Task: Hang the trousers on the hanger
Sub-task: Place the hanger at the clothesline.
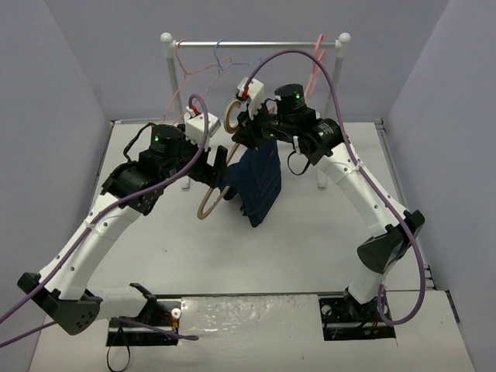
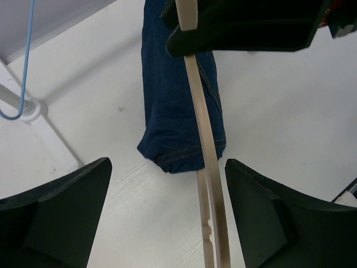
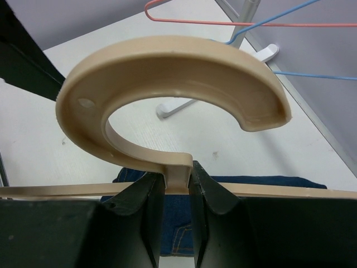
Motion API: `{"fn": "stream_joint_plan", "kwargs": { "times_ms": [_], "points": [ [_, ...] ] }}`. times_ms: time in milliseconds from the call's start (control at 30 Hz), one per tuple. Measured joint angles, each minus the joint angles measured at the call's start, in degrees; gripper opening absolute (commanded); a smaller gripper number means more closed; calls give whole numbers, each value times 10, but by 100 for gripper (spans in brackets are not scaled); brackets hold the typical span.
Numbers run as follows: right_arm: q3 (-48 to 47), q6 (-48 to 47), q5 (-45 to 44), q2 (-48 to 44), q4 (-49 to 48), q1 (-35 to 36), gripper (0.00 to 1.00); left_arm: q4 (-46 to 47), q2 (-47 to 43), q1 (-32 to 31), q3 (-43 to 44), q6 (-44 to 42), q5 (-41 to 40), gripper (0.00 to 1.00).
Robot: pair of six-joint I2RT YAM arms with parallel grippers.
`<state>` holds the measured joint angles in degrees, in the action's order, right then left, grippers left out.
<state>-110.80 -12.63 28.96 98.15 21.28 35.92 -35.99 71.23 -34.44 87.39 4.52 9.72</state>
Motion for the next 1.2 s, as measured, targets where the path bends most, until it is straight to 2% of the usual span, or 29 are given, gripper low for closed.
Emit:
{"fn": "stream_joint_plan", "kwargs": {
  "times_ms": [133, 300, 533, 667, 833, 867, 933, 1067, 1200],
  "points": [
    [-2, 2, 2, 0, 0, 0, 0, 20, 19, -4, -17, 5, 6, 77],
    [-3, 4, 5, 0, 0, -3, 0, 37, 24, -17, -20, 10, 9, 66],
    [-9, 6, 5, 0, 2, -3, 0, 62, 25, -20, -43, 19, 24, 36],
    [-11, 6, 4, 0, 4, -6, 0, 73, 29, -20, -46, 19, 31, 0],
    [-11, 8, 3, 0, 1, -10, 3, 84, 31, -19, -46, 18, 18, 0],
    [-11, 8, 2, 0, 1, -10, 11, 85, 31, -19, -46, 18, 16, 0],
    [-11, 8, -2, -1, 0, -10, 37, 88, 31, -20, -46, 18, 9, 0],
    [-10, 9, -14, -9, -11, -10, 71, 89, 31, -21, -47, 18, -3, 0],
    [14, 16, -45, -53, -23, -10, 84, 89, 31, -21, -47, 18, -18, 0]
  ]
}}
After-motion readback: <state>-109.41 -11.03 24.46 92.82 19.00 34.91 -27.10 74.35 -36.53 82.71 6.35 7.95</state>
